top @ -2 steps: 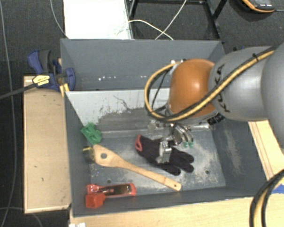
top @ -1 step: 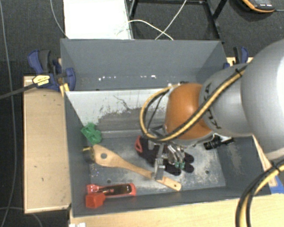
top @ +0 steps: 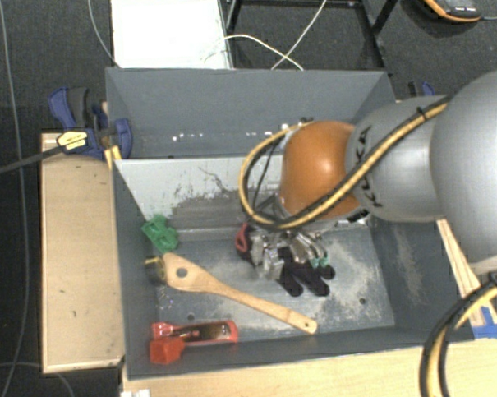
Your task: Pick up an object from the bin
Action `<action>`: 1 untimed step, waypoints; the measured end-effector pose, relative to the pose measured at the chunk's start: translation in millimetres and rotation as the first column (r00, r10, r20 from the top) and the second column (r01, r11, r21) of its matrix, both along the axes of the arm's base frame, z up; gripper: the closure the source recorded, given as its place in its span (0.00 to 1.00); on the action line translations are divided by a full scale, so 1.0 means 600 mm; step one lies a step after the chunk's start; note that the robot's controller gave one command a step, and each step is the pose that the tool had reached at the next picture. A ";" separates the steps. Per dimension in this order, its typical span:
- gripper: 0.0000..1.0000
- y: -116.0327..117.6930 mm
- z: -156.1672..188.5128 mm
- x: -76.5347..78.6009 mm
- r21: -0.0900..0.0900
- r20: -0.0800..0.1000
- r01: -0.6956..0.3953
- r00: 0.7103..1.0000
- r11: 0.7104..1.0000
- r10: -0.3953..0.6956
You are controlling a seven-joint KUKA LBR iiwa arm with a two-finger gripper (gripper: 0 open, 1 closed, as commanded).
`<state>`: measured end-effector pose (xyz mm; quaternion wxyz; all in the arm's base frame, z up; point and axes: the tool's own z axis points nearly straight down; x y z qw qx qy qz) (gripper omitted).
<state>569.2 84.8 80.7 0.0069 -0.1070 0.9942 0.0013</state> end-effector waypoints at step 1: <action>1.00 0.000 0.000 0.000 0.000 0.000 0.001 1.000 1.000 -0.001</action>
Offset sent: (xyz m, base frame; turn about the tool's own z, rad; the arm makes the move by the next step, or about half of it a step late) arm -0.0026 -0.0599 0.0306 -0.0177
